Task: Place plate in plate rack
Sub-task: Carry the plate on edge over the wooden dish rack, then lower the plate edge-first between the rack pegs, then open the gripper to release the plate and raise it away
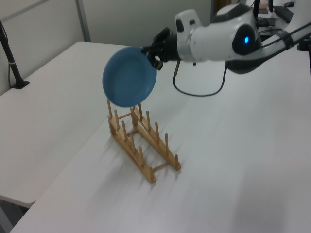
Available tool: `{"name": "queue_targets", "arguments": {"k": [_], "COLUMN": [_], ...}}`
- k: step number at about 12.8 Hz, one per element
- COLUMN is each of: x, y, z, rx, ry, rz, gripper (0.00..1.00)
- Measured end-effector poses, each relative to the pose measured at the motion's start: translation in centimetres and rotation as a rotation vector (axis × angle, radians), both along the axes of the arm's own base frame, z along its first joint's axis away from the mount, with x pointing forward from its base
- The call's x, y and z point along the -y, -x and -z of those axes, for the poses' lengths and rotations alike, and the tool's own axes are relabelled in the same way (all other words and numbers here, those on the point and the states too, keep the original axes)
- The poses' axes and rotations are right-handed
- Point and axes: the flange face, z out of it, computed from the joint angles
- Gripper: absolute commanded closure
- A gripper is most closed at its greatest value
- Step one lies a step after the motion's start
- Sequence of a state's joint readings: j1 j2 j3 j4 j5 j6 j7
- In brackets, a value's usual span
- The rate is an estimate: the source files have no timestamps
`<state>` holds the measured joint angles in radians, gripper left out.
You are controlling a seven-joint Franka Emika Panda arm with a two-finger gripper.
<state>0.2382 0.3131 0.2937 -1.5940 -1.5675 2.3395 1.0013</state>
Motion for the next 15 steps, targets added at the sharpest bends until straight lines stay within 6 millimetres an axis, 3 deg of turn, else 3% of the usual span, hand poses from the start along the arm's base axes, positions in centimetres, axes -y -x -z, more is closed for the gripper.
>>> {"name": "queue_targets", "arguments": {"k": [4, 9, 10, 11, 15], "x": [-1.0, -1.0, -1.0, -1.0, -1.0], "y": [-0.9, -1.5, -1.6, -1.6, -1.7], "z": [4.0, 6.3, 6.6, 7.1, 7.7], "rx": [-0.009, -0.017, -0.021, -0.028, -0.031], "ry": [0.042, 0.057, 0.058, 0.059, 0.057], "rz": [-0.011, -0.007, -0.006, -0.006, 0.006], "gripper": [1.0, 0.99, 0.63, 0.01, 0.0]}}
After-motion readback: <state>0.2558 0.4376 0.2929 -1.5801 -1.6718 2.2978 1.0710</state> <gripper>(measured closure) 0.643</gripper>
